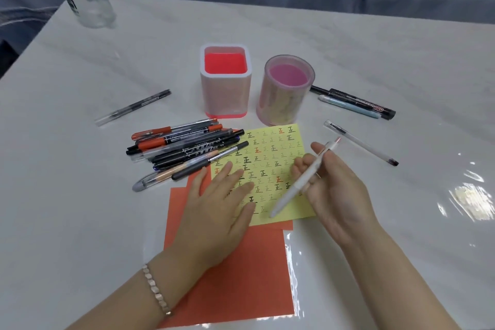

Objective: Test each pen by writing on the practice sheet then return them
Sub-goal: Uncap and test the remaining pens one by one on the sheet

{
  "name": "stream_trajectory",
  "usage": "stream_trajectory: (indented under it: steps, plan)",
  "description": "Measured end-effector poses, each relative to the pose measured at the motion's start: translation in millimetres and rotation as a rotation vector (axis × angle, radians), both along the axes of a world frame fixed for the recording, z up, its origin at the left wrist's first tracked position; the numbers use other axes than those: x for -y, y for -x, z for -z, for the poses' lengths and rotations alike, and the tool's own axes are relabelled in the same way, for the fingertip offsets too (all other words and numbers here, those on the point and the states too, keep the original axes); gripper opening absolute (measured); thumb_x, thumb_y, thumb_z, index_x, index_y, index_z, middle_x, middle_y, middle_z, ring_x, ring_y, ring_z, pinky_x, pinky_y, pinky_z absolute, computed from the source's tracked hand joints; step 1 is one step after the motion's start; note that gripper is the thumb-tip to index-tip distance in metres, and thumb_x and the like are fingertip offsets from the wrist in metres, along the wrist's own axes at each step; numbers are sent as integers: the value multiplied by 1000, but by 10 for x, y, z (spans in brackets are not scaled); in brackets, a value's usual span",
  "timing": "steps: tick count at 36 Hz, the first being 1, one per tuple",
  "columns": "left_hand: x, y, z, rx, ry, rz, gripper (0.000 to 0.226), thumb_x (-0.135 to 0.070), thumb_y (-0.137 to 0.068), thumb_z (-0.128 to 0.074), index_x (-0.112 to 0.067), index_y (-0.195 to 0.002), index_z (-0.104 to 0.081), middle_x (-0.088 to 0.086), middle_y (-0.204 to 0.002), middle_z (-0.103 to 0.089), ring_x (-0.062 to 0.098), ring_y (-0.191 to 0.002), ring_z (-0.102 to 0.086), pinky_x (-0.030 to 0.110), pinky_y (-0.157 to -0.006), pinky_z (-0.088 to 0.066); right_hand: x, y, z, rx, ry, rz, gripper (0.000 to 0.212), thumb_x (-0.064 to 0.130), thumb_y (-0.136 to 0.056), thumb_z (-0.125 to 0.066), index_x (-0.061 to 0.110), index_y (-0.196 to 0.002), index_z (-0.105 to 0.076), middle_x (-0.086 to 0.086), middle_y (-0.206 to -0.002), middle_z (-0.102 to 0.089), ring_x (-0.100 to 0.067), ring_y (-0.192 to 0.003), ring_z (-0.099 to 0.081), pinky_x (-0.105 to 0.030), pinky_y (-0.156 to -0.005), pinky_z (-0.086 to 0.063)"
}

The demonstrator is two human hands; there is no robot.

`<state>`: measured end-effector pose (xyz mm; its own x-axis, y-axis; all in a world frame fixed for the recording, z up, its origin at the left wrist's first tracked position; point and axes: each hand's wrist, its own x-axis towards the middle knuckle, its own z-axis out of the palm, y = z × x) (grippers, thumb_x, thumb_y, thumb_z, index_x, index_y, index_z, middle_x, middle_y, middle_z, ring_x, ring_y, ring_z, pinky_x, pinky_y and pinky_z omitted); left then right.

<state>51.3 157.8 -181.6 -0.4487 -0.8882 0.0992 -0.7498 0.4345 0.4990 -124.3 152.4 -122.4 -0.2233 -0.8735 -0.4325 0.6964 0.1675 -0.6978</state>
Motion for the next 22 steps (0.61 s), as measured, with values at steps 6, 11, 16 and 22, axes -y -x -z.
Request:
stream_trajectory:
  steps: [6, 11, 16, 22]
  plan:
    - [25, 347, -418, -311, -260, -51, 37, -42, -94, -46, -38, -131, -42, -27, -94, -52, 5, -91, -50, 24, -83, -40, -72, -98, -89, -207, 121, -109, 19, 12, -97, -38, 8, -89, -54, -9, -86, -71, -19, -101, -66, -28, -89, -53]
    - [132, 387, -416, -242, -234, -83, 30, -25, -100, -36, -32, -128, -45, -12, -81, -48, 5, -68, -46, 21, -60, -38, 59, 97, -124, -828, 103, -225, 21, 22, -96, -43, 18, -100, -63, 1, -107, -68, -12, -103, -63, -20, -90, -48]
    - [181, 239, -433, -208, -130, -235, 34, -30, -100, -32, -34, -133, -36, -14, -77, -48, 4, -65, -46, 18, -49, -31, 406, 722, 171, -1832, -104, -266, 40, -2, -89, -43, 5, -128, -52, -13, -130, -51, -30, -122, -41, -31, -98, -31]
    - [338, -37, -495, -95, 22, -344, 19, -23, -99, -34, -20, -115, -44, -4, -71, -51, 18, -64, -50, 32, -51, -28, 602, 961, 363, -2068, -464, -452, 31, 2, -91, -39, 3, -119, -53, -18, -117, -52, -36, -108, -43, -38, -81, -34]
